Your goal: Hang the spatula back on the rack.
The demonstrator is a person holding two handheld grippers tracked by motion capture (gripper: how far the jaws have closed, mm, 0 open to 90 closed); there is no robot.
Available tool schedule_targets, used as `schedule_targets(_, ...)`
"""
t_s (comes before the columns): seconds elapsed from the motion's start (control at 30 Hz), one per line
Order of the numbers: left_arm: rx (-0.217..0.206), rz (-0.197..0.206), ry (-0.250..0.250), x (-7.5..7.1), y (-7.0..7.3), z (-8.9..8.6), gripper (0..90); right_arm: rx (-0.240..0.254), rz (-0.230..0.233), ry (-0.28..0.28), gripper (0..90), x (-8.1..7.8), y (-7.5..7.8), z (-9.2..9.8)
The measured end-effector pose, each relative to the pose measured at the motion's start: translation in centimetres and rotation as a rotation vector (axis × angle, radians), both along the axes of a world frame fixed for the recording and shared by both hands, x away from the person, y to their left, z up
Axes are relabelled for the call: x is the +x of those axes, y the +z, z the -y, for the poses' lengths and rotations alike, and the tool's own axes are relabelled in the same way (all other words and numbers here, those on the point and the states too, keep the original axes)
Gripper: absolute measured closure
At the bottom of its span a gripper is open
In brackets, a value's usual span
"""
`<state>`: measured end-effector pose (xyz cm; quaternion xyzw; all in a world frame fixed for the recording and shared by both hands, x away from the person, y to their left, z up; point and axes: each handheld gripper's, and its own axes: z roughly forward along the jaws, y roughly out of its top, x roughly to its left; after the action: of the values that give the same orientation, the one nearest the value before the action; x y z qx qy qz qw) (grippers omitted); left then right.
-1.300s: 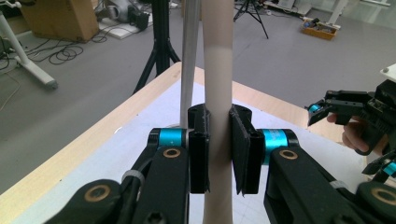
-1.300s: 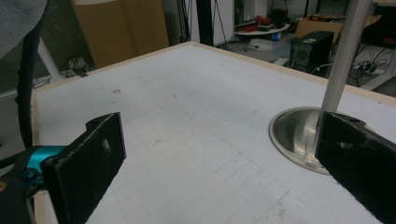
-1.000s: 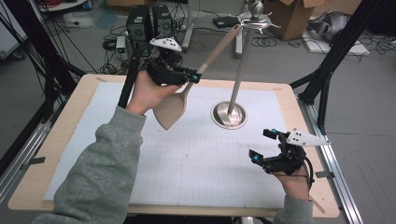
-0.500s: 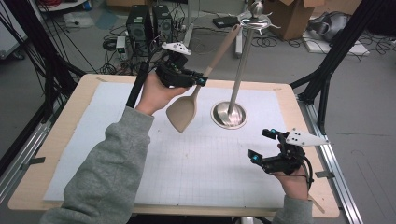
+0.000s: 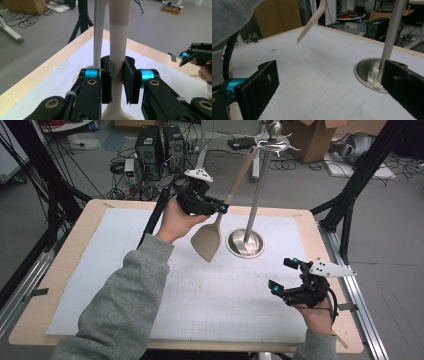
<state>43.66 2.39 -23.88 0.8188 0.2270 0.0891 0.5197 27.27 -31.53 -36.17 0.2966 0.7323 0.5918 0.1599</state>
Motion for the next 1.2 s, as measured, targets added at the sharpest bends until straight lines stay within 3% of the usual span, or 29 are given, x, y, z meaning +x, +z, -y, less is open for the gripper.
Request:
schedule_targets(0.43, -0.003, 0.003, -0.006, 0.8, -1.0, 1.7, 78.0, 0.005, 0.007, -0.010, 0.8, -0.3, 0.1, 0.2)
schedule_targets(0.83, -0.008, 0.017, -0.018, 1.0, -1.4, 2.1, 75.7, 0.002, 0.007, -0.013, 0.8, -0.5, 0.1, 0.2)
schedule_targets(0.93, -0.030, 0.034, -0.027, 0.7, -1.2, 2.1, 65.3, 0.001, 0.007, -0.016, 0.8, -0.5, 0.1, 0.3)
schedule_targets(1.03, -0.017, 0.076, -0.035, -0.1, -0.9, 1.8, 53.7, 0.001, 0.008, -0.015, 0.8, -0.5, 0.1, 0.2)
schedule_targets(1.2, -0.061, 0.127, -0.025, -1.4, -0.7, -0.1, 34.3, -0.002, 0.005, -0.016, 0.8, -0.5, 0.1, 0.2)
